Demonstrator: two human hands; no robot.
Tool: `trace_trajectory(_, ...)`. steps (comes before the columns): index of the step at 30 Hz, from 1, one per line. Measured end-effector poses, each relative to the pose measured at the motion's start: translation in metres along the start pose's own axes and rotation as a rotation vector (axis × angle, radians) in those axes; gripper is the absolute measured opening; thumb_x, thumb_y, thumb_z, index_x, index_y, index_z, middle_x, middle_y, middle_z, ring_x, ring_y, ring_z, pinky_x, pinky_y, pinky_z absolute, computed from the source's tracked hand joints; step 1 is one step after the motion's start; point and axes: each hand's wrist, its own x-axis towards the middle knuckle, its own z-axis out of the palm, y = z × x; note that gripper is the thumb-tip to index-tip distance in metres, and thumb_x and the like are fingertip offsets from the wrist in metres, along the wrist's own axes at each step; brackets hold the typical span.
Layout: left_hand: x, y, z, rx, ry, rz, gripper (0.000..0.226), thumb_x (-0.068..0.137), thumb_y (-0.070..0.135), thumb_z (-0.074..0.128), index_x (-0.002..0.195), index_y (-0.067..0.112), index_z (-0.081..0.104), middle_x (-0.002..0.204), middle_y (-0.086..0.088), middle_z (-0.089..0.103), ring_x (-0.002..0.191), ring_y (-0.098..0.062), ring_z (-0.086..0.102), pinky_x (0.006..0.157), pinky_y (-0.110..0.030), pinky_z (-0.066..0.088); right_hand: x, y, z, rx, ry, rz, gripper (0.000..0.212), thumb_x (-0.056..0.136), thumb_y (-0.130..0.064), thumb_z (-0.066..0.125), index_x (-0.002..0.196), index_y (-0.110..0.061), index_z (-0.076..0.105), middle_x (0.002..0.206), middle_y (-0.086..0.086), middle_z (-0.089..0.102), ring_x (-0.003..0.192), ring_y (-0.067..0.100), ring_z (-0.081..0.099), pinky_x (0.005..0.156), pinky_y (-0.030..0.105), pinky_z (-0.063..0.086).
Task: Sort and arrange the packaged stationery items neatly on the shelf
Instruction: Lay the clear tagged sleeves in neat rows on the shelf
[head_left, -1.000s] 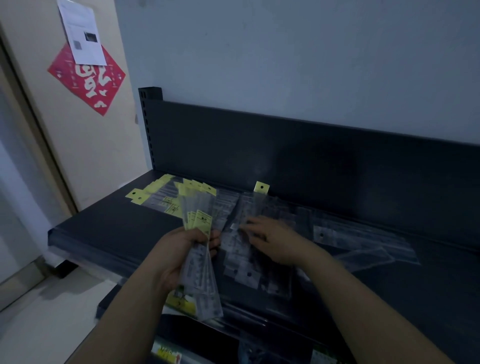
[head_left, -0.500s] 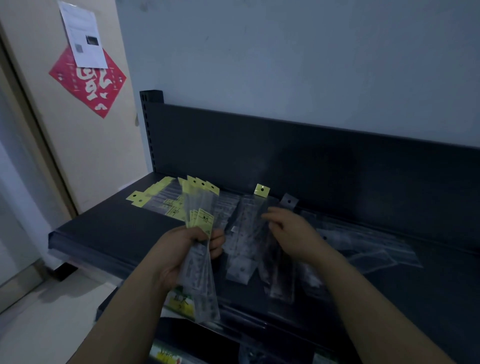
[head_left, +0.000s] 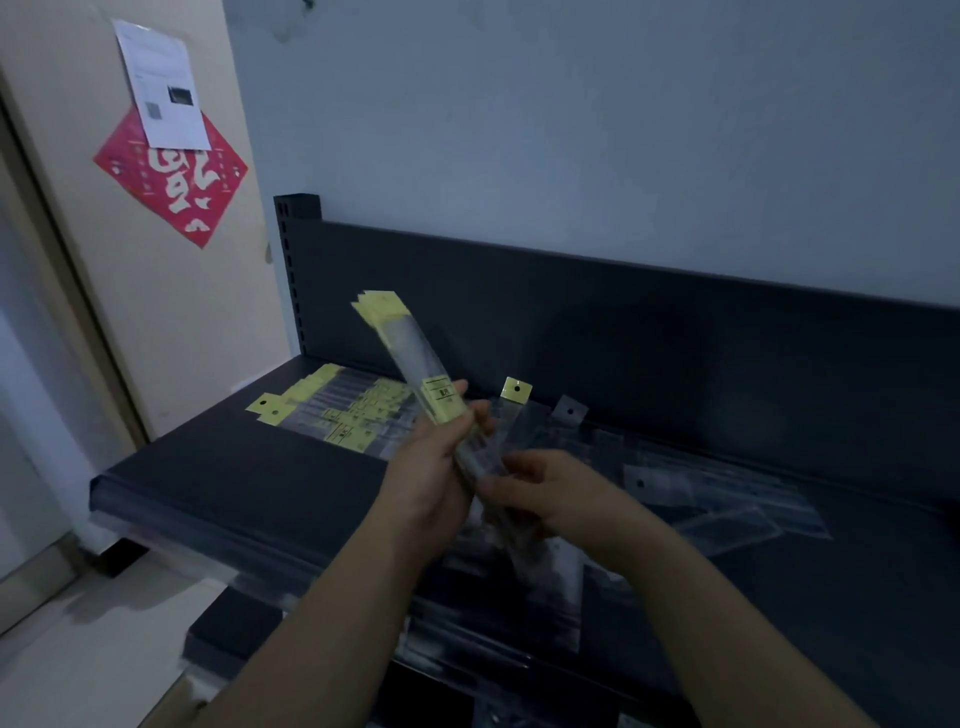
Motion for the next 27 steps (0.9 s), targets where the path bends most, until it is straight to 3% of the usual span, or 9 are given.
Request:
trace_trajectory(3, -0.003, 0.003, -0.009, 0.079, -0.051, 0.006, 0.029, 0.097, 0.007, 0.044, 0.122, 0.018, 0.054, 0.110, -0.008, 0.065, 0.105, -0.026, 0.059, 0.096, -0.043, 0.048, -0.003, 0.002, -0.011, 0.009, 0.009, -0.045, 0.018, 0.089, -0.021, 0.065, 0.106, -0.017, 0.067, 0.089, 0.002, 0.073, 0.081, 0.018, 0.069, 0.075, 0.030, 0.055)
trace_trajectory(6, -0.004, 0.015, -0.026, 0.085, -0.050, 0.042, 0.033, 0.087, 0.021, 0.058, 0.117, 0.008, 0.057, 0.107, -0.012, 0.061, 0.099, -0.027, 0.059, 0.090, -0.041, 0.050, -0.002, 0.002, -0.019, -0.117, 0.031, -0.094, 0.026, 0.087, -0.017, 0.066, 0.111, -0.026, 0.067, 0.098, 0.003, 0.073, 0.091, 0.024, 0.069, 0.085, 0.041, 0.055)
trace_trajectory(9, -0.002, 0.036, -0.054, 0.102, 0.127, 0.215, 0.040, 0.078, 0.025, 0.072, 0.111, 0.012, 0.054, 0.105, -0.005, 0.065, 0.093, -0.018, 0.064, 0.086, -0.038, 0.049, 0.009, -0.004, -0.021, -0.381, 0.094, -0.138, 0.038, 0.088, -0.019, 0.066, 0.125, -0.027, 0.059, 0.096, -0.018, 0.062, 0.078, -0.004, 0.058, 0.073, 0.015, 0.051)
trace_trajectory(11, -0.004, 0.051, -0.077, 0.376, 0.299, 0.318, 0.072, 0.071, 0.036, 0.077, 0.131, 0.015, 0.044, 0.121, -0.002, 0.062, 0.107, -0.016, 0.061, 0.096, -0.039, 0.046, 0.019, -0.009, -0.021, -0.480, 0.137, -0.155, 0.045, 0.090, -0.020, 0.064, 0.133, -0.026, 0.052, 0.102, -0.022, 0.055, 0.082, -0.007, 0.052, 0.071, 0.009, 0.041)
trace_trajectory(13, -0.008, 0.061, -0.094, 0.739, 0.397, 0.366, 0.090, 0.072, 0.038, 0.080, 0.145, 0.027, 0.027, 0.128, 0.009, 0.053, 0.118, -0.011, 0.052, 0.101, -0.034, 0.041, 0.031, -0.012, -0.017, -0.551, 0.127, -0.213, 0.044, 0.091, -0.020, 0.061, 0.132, -0.030, 0.052, 0.107, -0.015, 0.062, 0.083, 0.000, 0.057, 0.073, 0.016, 0.044)
trace_trajectory(15, -0.012, 0.067, -0.107, 0.908, 0.407, 0.383, 0.087, 0.078, 0.026, 0.078, 0.147, 0.028, 0.023, 0.125, 0.016, 0.046, 0.118, -0.006, 0.046, 0.098, -0.028, 0.037, 0.040, -0.014, -0.009, -0.650, 0.112, -0.260, 0.043, 0.092, -0.021, 0.058, 0.133, -0.032, 0.051, 0.117, -0.010, 0.062, 0.092, 0.008, 0.058, 0.079, 0.024, 0.048)
trace_trajectory(19, -0.018, 0.083, -0.123, 0.959, 0.248, 0.325, 0.057, 0.069, 0.027, 0.078, 0.121, 0.020, 0.055, 0.107, 0.006, 0.069, 0.100, -0.011, 0.065, 0.092, -0.030, 0.051, 0.049, -0.014, 0.003, -0.696, 0.136, -0.317, 0.038, 0.092, -0.019, 0.059, 0.129, -0.028, 0.055, 0.113, -0.011, 0.058, 0.101, 0.010, 0.057, 0.091, 0.032, 0.050)
trace_trajectory(23, -0.016, 0.095, -0.136, 0.974, 0.171, 0.308, 0.032, 0.071, 0.021, 0.075, 0.100, 0.013, 0.062, 0.086, 0.004, 0.072, 0.079, -0.005, 0.067, 0.071, -0.017, 0.054, 0.058, -0.015, 0.009, -0.738, 0.110, -0.287, 0.014, 0.090, -0.019, 0.060, 0.102, -0.010, 0.061, 0.097, 0.001, 0.059, 0.088, 0.017, 0.057, 0.082, 0.036, 0.051)
trace_trajectory(27, -0.001, 0.110, -0.157, 0.989, 0.099, 0.259, 0.032, 0.071, 0.025, 0.075, 0.098, 0.013, 0.064, 0.092, -0.001, 0.074, 0.083, -0.013, 0.068, 0.076, -0.026, 0.055, 0.073, -0.023, 0.016, -0.785, 0.129, -0.243, 0.028, 0.085, -0.026, 0.067, 0.089, 0.002, 0.063, 0.088, 0.014, 0.059, 0.076, 0.024, 0.058, 0.072, 0.043, 0.051)
